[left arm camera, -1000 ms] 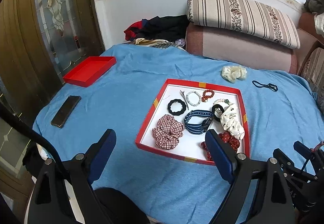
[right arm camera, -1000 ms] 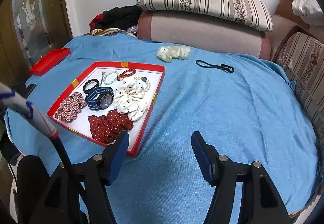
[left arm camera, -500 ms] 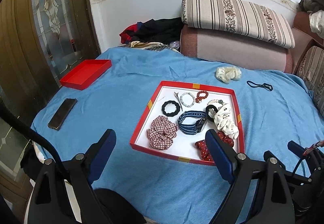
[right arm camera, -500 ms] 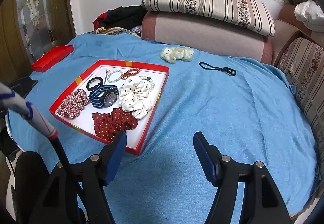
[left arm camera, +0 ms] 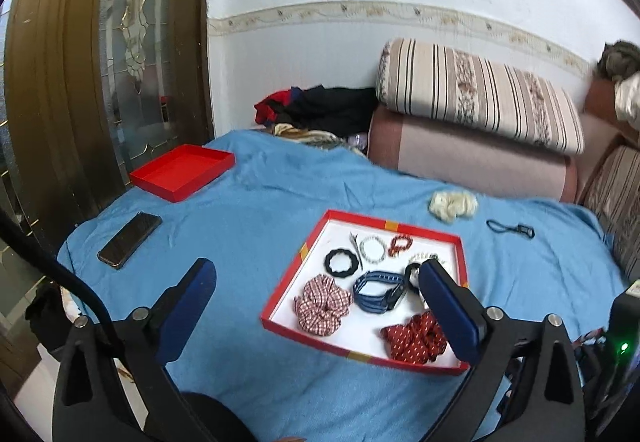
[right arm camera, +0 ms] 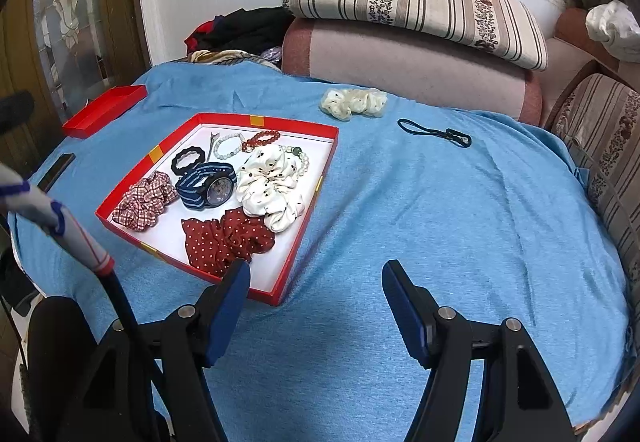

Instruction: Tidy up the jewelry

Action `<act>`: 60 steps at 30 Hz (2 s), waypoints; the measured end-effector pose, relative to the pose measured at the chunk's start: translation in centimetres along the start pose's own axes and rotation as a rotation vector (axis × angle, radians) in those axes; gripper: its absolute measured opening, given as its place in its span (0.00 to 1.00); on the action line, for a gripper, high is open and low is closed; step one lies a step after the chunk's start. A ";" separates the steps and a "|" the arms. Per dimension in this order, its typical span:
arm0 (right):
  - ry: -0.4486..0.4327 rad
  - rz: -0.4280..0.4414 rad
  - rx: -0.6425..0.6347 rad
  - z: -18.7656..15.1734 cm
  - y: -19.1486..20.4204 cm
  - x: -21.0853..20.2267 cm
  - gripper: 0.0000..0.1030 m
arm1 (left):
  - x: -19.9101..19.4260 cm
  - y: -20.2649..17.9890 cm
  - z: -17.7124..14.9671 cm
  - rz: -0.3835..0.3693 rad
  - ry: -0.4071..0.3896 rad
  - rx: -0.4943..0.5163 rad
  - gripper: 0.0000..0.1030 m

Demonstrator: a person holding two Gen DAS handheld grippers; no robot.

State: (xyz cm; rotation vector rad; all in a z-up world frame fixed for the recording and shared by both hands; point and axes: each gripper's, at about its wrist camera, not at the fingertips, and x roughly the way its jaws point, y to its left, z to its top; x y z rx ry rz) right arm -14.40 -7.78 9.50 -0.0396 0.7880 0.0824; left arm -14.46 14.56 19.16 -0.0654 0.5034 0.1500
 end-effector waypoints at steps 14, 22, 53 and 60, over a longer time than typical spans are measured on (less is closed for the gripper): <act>0.004 0.004 -0.026 -0.1 0.9 0.4 0.71 | 1.1 0.8 -0.1 -0.002 0.013 -0.039 1.00; 0.013 0.003 -0.043 -0.3 1.4 0.9 0.72 | 1.9 0.5 -0.3 0.002 0.030 -0.007 1.00; 0.079 -0.011 -0.072 -0.8 2.6 3.5 0.75 | 8.4 0.0 -4.4 0.020 0.283 0.093 1.00; 0.090 -0.002 -0.070 -0.8 2.7 3.8 0.76 | 9.0 0.5 -4.5 0.032 0.316 0.076 1.00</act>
